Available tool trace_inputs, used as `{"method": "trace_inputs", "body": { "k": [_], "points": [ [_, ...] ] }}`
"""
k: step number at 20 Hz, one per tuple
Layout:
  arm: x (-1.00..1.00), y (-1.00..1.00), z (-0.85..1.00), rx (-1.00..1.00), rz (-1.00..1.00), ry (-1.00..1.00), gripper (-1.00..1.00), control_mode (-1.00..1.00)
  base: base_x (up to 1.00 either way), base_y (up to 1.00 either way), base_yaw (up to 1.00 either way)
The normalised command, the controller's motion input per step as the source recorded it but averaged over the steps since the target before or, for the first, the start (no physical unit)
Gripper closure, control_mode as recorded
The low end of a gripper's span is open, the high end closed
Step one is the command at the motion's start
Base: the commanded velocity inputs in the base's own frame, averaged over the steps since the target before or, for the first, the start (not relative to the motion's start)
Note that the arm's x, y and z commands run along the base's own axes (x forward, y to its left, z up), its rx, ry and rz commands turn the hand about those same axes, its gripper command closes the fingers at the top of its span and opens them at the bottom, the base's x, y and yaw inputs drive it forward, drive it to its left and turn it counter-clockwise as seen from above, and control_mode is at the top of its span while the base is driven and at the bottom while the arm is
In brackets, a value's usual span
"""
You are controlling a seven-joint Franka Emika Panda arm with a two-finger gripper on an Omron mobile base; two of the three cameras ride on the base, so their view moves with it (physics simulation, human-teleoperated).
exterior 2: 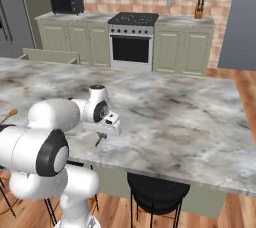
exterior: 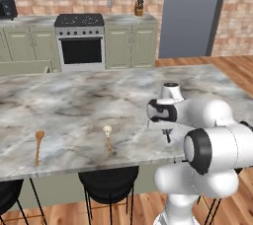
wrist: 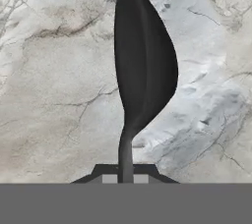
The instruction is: Pick up the metallic utensils from the counter and place them in the open drawer. Make sure not to pick up any wooden utensils.
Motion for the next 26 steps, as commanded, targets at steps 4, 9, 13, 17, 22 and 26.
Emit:
{"method": "trace_inputs", "body": {
  "k": [4,9,13,17,22,26],
  "points": [
    [-0.7,0.15,1.0,-0.02,-0.25,0.0,1.0,-1.0,0.0,0.0,0.0],
    [-0.74,0.0,1.0,-0.01,-0.14,-0.08,1.0,-1.0,0.0,0.0,0.0],
    [-0.83,0.0,1.0,0.0,-0.06,-0.13,1.0,-1.0,0.0,0.0,0.0],
    [-0.72,-0.06,0.93,0.0,0.0,-0.1,1.0,-1.0,0.0,0.0,0.0],
    [-0.6,-0.01,0.7,-0.04,0.0,-0.12,1.0,-1.0,0.0,0.0,0.0],
    [-0.11,0.02,0.41,-0.07,0.01,0.04,1.0,-1.0,0.0,0.0,0.0]
  ]
}}
